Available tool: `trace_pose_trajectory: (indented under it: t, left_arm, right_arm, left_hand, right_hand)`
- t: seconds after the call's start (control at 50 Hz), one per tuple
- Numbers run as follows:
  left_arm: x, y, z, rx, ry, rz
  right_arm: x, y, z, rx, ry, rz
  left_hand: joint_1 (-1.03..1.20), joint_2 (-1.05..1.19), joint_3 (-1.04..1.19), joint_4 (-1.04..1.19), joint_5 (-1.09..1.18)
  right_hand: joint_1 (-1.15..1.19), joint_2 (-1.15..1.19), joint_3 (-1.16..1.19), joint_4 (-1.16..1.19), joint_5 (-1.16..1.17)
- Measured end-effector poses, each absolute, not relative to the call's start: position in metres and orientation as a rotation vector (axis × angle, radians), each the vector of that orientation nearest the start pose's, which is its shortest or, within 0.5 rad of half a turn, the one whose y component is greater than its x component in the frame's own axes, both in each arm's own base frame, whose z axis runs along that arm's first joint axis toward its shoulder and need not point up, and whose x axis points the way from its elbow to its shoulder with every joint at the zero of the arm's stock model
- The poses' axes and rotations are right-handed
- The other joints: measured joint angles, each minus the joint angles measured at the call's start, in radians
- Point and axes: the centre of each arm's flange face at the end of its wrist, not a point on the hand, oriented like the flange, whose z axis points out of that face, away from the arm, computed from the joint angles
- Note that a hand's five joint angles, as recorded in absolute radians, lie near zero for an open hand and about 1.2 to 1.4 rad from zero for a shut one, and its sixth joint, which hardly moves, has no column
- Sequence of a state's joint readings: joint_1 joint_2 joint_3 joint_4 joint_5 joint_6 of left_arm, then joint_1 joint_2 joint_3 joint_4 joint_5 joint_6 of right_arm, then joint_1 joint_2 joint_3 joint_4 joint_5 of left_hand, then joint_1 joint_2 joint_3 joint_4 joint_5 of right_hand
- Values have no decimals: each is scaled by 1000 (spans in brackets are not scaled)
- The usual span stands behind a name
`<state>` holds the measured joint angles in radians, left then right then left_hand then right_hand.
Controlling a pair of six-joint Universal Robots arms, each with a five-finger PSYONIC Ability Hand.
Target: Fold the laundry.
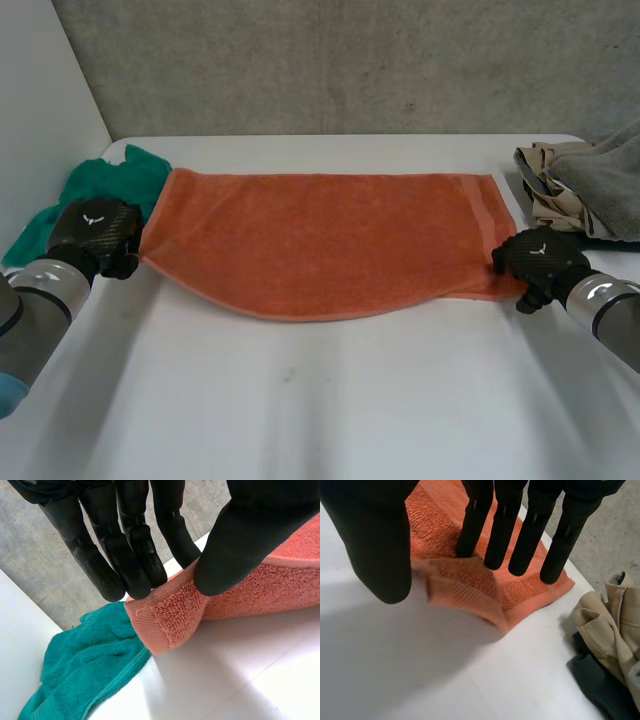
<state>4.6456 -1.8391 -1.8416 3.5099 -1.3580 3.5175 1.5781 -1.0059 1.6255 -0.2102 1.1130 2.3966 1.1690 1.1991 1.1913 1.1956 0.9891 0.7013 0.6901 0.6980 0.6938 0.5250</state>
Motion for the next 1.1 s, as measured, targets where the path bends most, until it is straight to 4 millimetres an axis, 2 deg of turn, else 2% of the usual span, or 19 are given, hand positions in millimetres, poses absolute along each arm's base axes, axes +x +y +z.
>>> trace_pose_trajectory:
  t: [0.1,0.14,0.18,0.22,0.32,0.42,0.5,0.58,0.62,0.64,0.68,0.74,0.8,0.9,1.02,1.1]
  left_arm:
    - [-172,-312,177,728,2258,-2004]
    - [-173,-313,177,731,2259,-2002]
    - [-174,-313,176,735,2262,-2000]
    - [-175,-313,175,738,2264,-1998]
    - [-176,-312,174,746,2273,-1984]
    - [-174,-303,171,783,2306,-1911]
    - [-169,-280,174,885,2347,-1747]
    - [-156,-238,179,1073,2421,-1423]
    - [-153,-224,180,1133,2445,-1326]
    - [-149,-210,183,1207,2468,-1225]
    - [-146,-197,186,1300,2478,-1140]
    - [-145,-193,189,1366,2467,-1116]
    - [-145,-202,191,1384,2442,-1157]
    - [-156,-229,193,1317,2401,-1294]
    - [-183,-274,198,1169,2288,-1538]
    - [-202,-301,196,1119,2208,-1640]
  right_arm:
    - [177,-351,122,-1330,2243,-1818]
    - [179,-356,121,-1335,2231,-1834]
    - [180,-359,121,-1337,2221,-1852]
    - [181,-362,122,-1336,2215,-1867]
    - [181,-367,127,-1317,2223,-1899]
    - [176,-360,138,-1251,2298,-1839]
    - [164,-343,154,-1195,2438,-1667]
    - [136,-312,181,-1146,2670,-1288]
    - [128,-302,189,-1150,2723,-1165]
    - [120,-294,197,-1169,2760,-1052]
    - [111,-287,206,-1217,2782,-945]
    - [107,-288,211,-1276,2782,-922]
    - [108,-298,209,-1300,2777,-996]
    - [117,-320,198,-1223,2758,-1178]
    - [133,-350,184,-1083,2676,-1502]
    - [139,-370,180,-1014,2619,-1720]
  left_hand:
    - [0,0,0,0,0]
    - [0,0,0,0,0]
    - [0,0,0,0,0]
    - [0,0,0,0,0]
    - [0,0,0,0,0]
    - [0,0,0,0,0]
    - [0,0,0,0,0]
    - [0,0,1,0,0]
    - [0,0,1,0,0]
    - [0,0,1,0,0]
    - [0,0,1,0,0]
    - [0,0,1,0,0]
    - [0,0,1,0,0]
    - [0,0,1,0,0]
    - [0,0,1,0,0]
    - [0,0,1,1,0]
  right_hand:
    - [62,70,61,64,58]
    - [157,177,166,168,162]
    - [392,415,390,393,387]
    - [439,484,470,478,462]
    - [439,490,490,500,467]
    - [439,490,490,500,467]
    - [439,490,490,500,467]
    - [439,490,491,500,478]
    - [439,490,491,500,478]
    - [439,490,491,500,480]
    - [439,490,493,500,481]
    - [439,490,495,500,481]
    - [439,490,495,500,481]
    - [439,490,495,500,481]
    - [439,490,495,500,481]
    - [439,490,495,500,481]
